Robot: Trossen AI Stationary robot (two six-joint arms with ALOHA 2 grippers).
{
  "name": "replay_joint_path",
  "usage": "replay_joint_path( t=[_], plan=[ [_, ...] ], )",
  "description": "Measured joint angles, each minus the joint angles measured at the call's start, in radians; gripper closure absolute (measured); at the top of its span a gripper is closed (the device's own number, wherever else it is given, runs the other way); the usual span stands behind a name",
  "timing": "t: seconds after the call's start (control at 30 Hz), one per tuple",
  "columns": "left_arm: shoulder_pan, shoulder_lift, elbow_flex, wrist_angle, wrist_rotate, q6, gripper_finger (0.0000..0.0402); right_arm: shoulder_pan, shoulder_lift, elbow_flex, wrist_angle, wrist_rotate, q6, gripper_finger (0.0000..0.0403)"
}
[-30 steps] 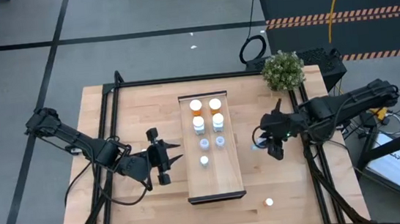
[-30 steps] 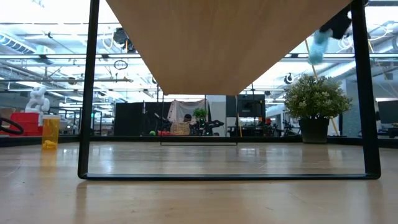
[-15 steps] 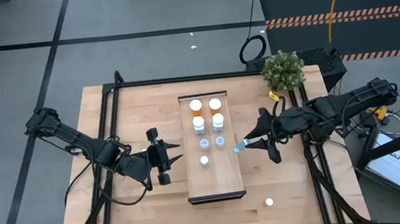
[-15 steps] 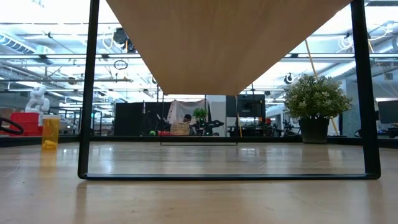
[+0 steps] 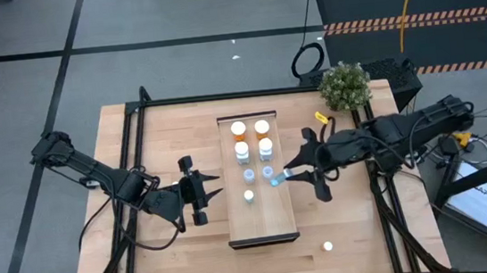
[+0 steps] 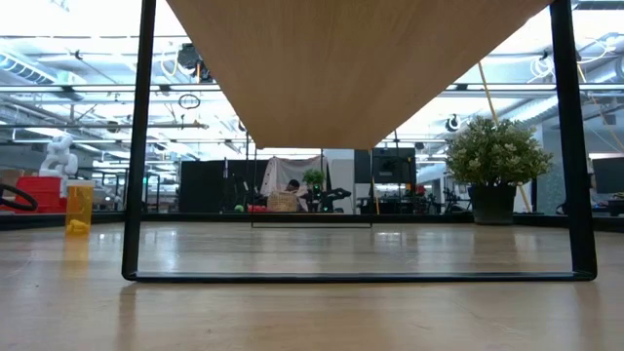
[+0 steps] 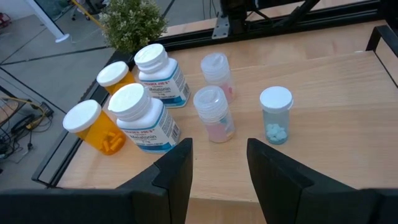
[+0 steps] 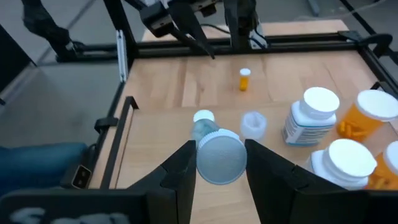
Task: Pick and place medicine bottles onto shelf by color
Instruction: Put the blue pill bottle on the shelf aligned with the other blue pill bottle
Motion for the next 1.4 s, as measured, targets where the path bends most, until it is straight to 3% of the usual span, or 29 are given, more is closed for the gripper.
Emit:
replay_joint_path(
  t=[0.77, 1.4],
  plan=[
    [0.0, 0.0, 0.0, 0.001, 0.0, 0.0, 0.0247, 0.0, 0.301, 0.516, -0.458, -0.006, -0.004, 0.0283],
    [0.0, 0.0, 0.0, 0.001, 0.0, 0.001, 0.0247, 0.0, 0.426, 0.544, -0.516, -0.006, -0.004, 0.0283]
  ],
)
